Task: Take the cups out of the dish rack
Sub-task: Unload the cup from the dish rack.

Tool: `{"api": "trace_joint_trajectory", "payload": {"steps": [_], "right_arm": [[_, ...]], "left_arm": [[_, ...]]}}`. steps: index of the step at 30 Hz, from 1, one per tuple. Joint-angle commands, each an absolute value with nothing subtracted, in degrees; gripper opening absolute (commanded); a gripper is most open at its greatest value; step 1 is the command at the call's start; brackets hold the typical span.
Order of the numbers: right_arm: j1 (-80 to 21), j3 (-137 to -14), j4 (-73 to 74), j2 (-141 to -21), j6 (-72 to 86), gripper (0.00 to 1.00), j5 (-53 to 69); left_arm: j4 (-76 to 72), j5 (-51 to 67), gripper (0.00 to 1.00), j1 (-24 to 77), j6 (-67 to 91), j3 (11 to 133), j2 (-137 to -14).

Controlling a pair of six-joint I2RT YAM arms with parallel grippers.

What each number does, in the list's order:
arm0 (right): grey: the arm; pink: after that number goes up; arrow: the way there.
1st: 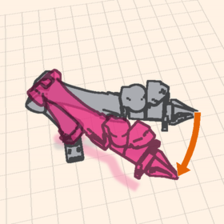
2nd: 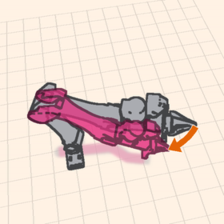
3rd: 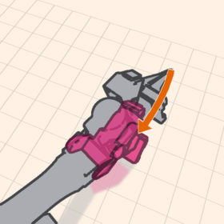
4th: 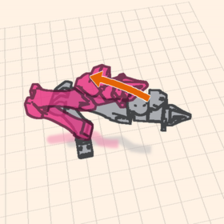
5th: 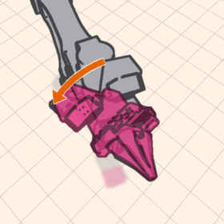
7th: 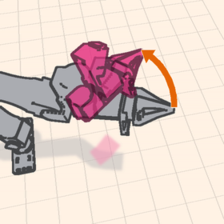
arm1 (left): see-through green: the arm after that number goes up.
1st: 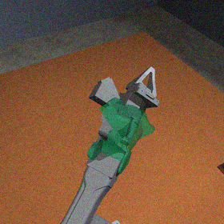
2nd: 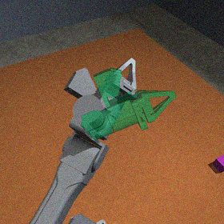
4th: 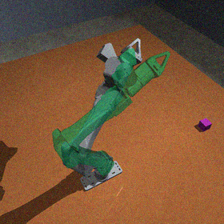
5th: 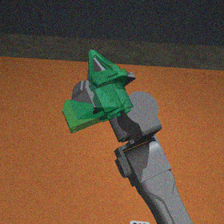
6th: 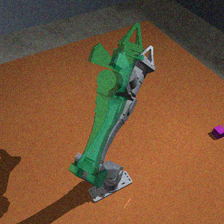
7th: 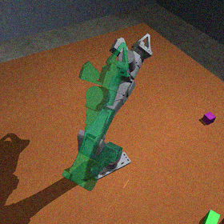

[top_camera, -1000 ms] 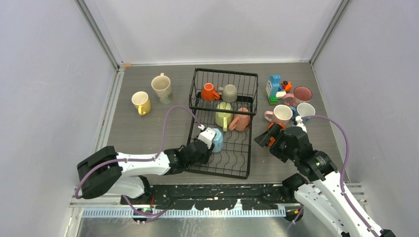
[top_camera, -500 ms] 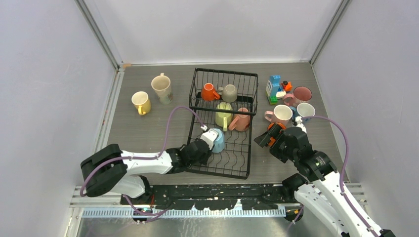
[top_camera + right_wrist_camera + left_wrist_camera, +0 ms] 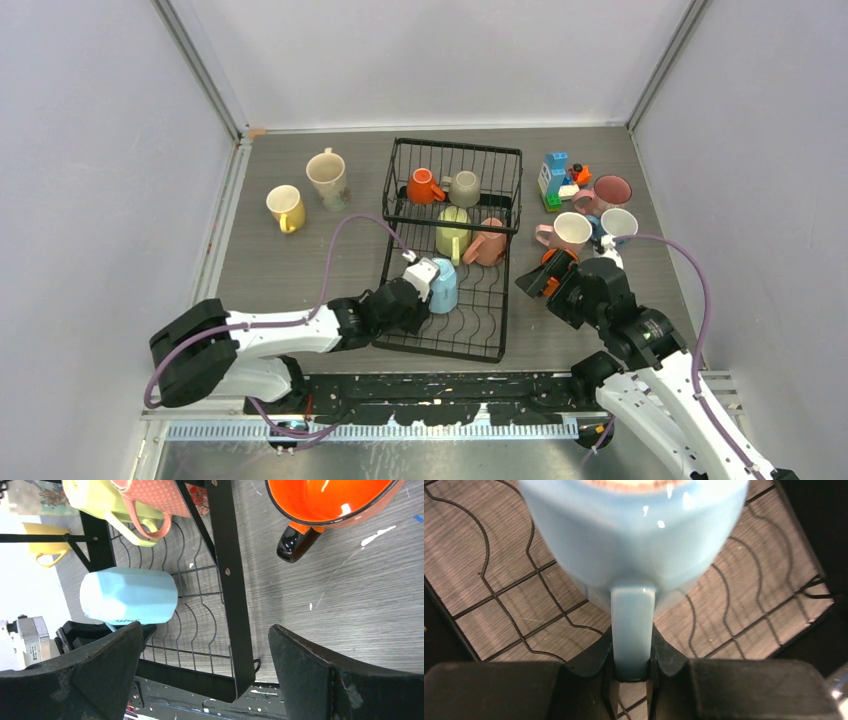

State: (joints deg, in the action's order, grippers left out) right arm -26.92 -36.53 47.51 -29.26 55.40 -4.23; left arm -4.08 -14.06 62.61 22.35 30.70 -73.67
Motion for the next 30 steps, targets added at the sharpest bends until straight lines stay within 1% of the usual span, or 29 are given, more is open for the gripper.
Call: {"api": "trace_joint_trajectory", "payload": {"steps": [1, 9, 15, 18, 26, 30], "right_arm": [[-27.2, -40.3, 46.5, -28.6, 54.6, 1.00, -4.8], [-27.8, -39.2, 42.9, -28.2, 56.2, 1.00, -1.8], [-29.9, -37.5, 39.8, -29.0, 58.6, 1.00, -1.5], [-31.8, -36.1, 38.4, -29.2, 59.9, 1.00, -2.7], [-41.1, -33.1, 33.5, -31.6, 64.7, 1.00, -9.2], [-43.6, -31.5, 30.0, -33.2, 67.3, 0.98, -10.0]], "left_arm": [[-10.2, -10.7, 0.00, 62.5, 28.3, 32.0, -68.7], [-14.7, -8.9, 0.00, 62.5, 38.7, 29.2, -65.0], [-15.4, -8.4, 0.00, 62.5, 43.7, 29.8, -65.5], [-16.6, -8.9, 0.00, 62.4, 46.8, 29.3, -66.3], [-23.2, -8.7, 0.00, 62.5, 56.2, 27.4, -69.8], [-26.4, -9.5, 0.00, 62.5, 60.5, 26.0, -70.4]]}}
